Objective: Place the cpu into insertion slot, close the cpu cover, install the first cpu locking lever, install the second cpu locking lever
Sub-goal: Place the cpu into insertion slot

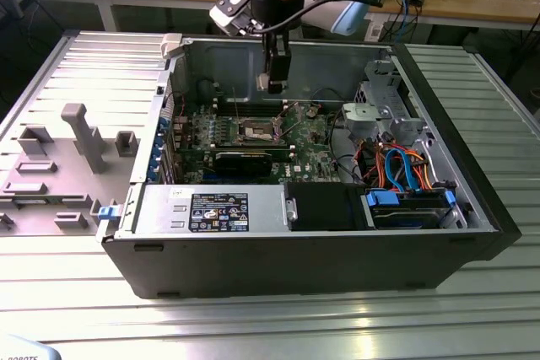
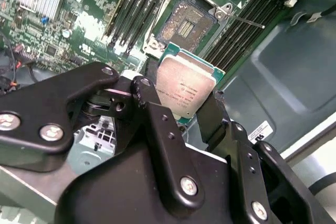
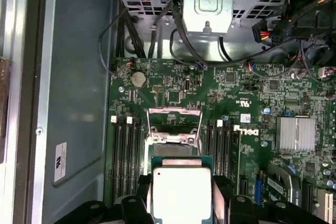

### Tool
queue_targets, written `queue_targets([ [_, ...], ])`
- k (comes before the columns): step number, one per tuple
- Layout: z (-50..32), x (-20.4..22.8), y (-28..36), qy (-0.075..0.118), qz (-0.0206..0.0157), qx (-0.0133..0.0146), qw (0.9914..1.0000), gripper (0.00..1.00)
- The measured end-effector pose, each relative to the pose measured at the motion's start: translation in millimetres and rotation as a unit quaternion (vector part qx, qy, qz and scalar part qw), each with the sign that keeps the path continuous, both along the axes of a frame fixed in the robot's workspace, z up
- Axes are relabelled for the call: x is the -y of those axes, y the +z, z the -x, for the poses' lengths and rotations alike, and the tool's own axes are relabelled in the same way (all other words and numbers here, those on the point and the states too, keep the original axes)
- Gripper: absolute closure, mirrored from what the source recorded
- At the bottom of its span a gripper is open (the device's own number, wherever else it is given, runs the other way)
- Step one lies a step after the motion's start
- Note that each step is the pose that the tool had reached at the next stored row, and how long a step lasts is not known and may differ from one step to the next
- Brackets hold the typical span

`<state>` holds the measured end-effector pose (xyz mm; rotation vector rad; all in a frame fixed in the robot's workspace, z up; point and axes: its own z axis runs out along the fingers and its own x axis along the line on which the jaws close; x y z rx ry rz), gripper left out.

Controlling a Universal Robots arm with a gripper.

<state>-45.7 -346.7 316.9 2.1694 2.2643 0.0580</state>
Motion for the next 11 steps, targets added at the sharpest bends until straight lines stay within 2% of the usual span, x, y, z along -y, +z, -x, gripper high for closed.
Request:
queue_targets([
  [2, 0.0, -0.2, -4.3, -0.009, 0.0000, -0.0008, 0.99996, 0.46],
  [4, 0.1, -0.2, -6.1, -0.013, 0.0002, -0.0015, 0.99991, 0.46],
  [11, 0.0, -0.2, -6.2, -0.015, 0.0001, -0.0014, 0.99989, 0.46],
])
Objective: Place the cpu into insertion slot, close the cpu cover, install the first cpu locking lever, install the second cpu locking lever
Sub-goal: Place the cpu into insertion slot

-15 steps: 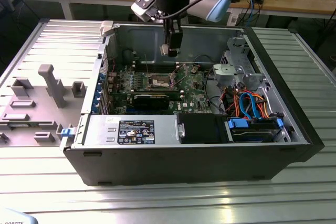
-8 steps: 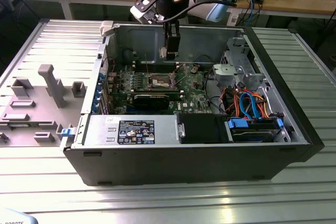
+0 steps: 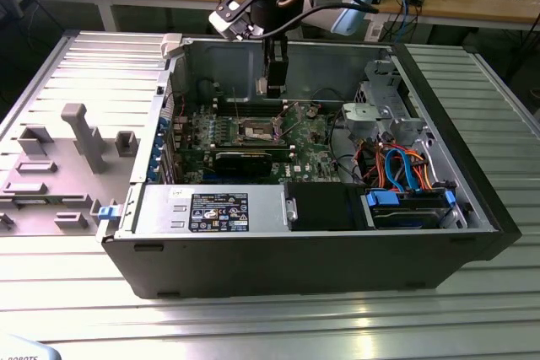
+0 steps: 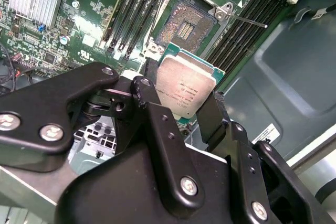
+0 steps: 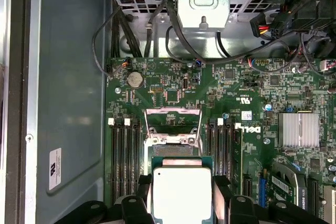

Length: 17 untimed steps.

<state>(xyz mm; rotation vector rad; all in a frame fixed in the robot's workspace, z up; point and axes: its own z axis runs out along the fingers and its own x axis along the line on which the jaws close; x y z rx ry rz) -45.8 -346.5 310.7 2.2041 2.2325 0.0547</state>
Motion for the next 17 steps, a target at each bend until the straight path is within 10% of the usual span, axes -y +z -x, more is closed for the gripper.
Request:
queue_targets([
  [8, 0.1, 0.0, -0.5, 0.000, -0.0001, 0.0001, 1.00000, 0.46],
  [17, 4.7, 0.0, -20.5, 0.012, -0.0001, -0.0019, 0.99993, 0.46],
])
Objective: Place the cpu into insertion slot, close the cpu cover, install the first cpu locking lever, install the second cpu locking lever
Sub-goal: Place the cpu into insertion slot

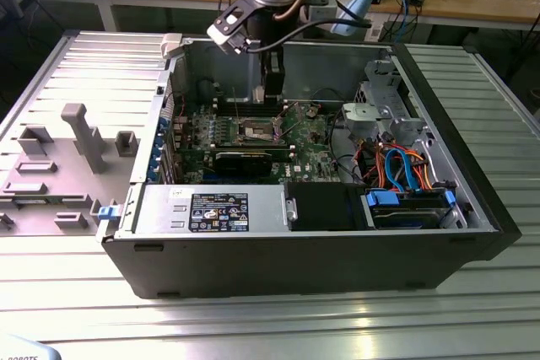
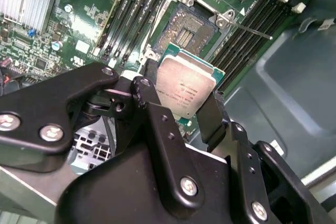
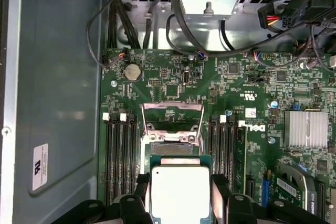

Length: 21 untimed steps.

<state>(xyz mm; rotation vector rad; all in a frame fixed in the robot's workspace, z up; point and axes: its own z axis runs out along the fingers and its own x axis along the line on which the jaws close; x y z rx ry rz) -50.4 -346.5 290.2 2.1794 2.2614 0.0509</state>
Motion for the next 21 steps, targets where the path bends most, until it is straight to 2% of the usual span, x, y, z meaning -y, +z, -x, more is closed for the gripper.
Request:
queue_targets([
  [7, 5.6, 0.0, -14.5, 0.004, -0.0001, 0.0000, 0.99999, 0.46],
  [15, 5.7, -2.2, -31.9, 0.004, 0.0000, 0.0000, 0.99999, 0.46],
  [20, 5.7, -3.1, -44.8, 0.004, 0.0002, -0.0001, 0.99999, 0.46],
  [21, 5.7, -4.2, -48.9, 0.001, 0.0003, -0.0008, 1.00000, 0.46],
])
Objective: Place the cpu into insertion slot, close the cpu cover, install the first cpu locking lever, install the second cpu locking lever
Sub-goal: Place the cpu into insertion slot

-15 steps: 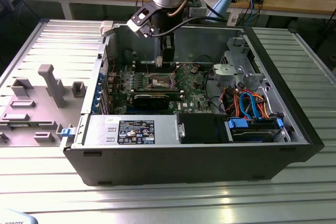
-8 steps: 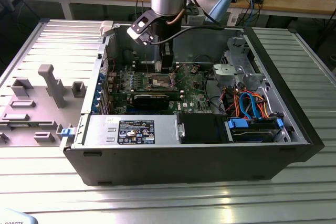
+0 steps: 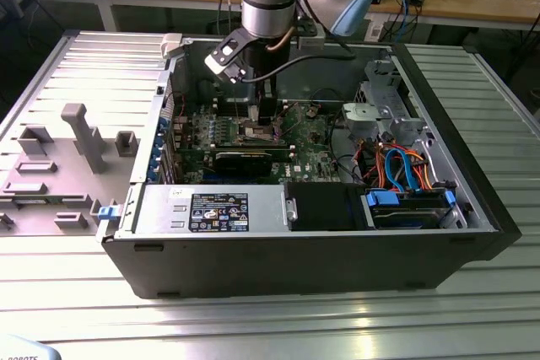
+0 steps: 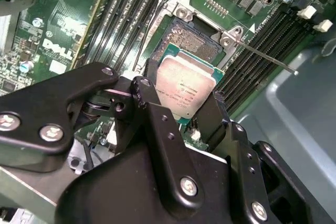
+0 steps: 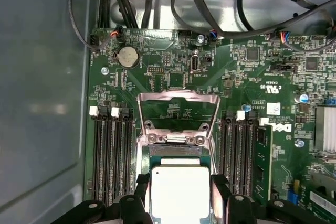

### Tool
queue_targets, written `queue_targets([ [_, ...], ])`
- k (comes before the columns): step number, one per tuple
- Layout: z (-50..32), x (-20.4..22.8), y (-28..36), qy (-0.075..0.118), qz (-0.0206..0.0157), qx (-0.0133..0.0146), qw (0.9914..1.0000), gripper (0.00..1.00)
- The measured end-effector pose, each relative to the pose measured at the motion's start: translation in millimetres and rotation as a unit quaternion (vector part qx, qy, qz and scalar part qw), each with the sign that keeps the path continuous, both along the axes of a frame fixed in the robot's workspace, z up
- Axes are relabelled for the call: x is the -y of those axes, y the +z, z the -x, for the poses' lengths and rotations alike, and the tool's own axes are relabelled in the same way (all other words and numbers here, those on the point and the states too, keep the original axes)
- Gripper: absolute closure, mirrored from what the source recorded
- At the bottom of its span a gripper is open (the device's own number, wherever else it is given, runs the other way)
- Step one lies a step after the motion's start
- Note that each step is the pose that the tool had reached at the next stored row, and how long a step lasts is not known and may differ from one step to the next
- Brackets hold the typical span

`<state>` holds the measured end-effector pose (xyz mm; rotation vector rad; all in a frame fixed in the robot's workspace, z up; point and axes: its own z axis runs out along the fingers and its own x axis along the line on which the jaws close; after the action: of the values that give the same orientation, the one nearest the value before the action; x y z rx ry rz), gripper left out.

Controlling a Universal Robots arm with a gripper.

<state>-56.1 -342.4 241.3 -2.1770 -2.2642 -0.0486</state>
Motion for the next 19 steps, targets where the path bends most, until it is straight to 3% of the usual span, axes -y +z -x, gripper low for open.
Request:
queue_targets([
  [5, 0.2, -2.0, -15.6, -0.018, 0.0000, -0.0019, 0.99984, 0.46],
  [10, 4.5, -3.2, -28.9, -0.018, 0.0000, -0.0037, 0.99983, 0.46],
  [13, 4.6, -5.3, -34.8, -0.017, 0.0000, -0.0040, 0.99984, 0.46],
  [19, 4.7, -5.1, -39.2, -0.022, 0.0000, -0.0040, 0.99976, 0.46],
])
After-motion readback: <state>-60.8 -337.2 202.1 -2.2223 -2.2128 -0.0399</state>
